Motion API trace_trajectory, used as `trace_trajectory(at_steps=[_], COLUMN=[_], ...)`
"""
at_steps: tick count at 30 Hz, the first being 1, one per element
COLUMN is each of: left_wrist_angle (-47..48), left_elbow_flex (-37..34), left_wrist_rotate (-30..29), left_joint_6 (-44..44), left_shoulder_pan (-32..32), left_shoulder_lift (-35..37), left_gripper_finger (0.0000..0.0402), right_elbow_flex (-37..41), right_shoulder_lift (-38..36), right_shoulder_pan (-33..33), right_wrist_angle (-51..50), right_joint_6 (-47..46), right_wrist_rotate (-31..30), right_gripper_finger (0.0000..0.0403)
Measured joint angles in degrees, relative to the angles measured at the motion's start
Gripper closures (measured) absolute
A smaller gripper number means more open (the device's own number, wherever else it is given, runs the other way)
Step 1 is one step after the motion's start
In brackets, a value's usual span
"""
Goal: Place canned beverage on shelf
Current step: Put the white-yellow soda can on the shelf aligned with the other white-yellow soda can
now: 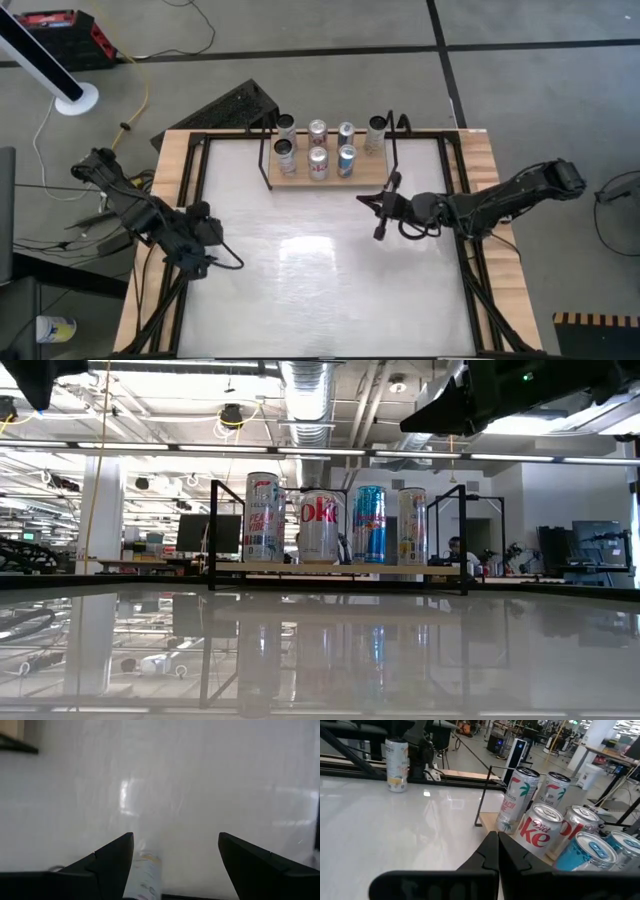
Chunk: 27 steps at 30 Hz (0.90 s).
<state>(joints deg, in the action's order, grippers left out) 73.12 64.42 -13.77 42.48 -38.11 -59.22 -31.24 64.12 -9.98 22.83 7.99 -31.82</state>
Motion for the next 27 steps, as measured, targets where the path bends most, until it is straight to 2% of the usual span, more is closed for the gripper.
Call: trace_trajectory(at_steps=[6,13,15,21,27], left_wrist_angle=[1.6,11.4,11.5,12.1,11.7], left_elbow_flex=[0.0,-1.0,-1.2,-3.9,-5.9], left_wrist_rotate=[0.0,1.4,1.6,7.3,5.9], left_joint_6=[-6.7,-4.3,-4.3,-3.8,-5.9], left_shoulder_pan=[0.0,0.0,0.0,0.0,0.0], left_shoulder_lift=[-0.1,0.0,0.0,0.0,-0.1], left_gripper_finger=[0.0127,0.0127,0.0127,0.0127,0.0127], right_elbow_flex=[0.0,0.0,0.0,0.0,0.0], right_shoulder_lift=[0.0,0.0,0.0,0.0,0.0], right_shoulder_pan=[0.0,0.0,0.0,0.0,0.0], right_wrist_angle=[-1.1,-3.6,-3.5,-3.5,-3.5], right_joint_6=[0.0,0.1,0.1,0.1,0.0], right_wrist_rotate=[0.8,0.8,0.8,0.8,0.9], right_gripper_finger=[0.0382,0.0376,0.0375,0.0374,0.0377])
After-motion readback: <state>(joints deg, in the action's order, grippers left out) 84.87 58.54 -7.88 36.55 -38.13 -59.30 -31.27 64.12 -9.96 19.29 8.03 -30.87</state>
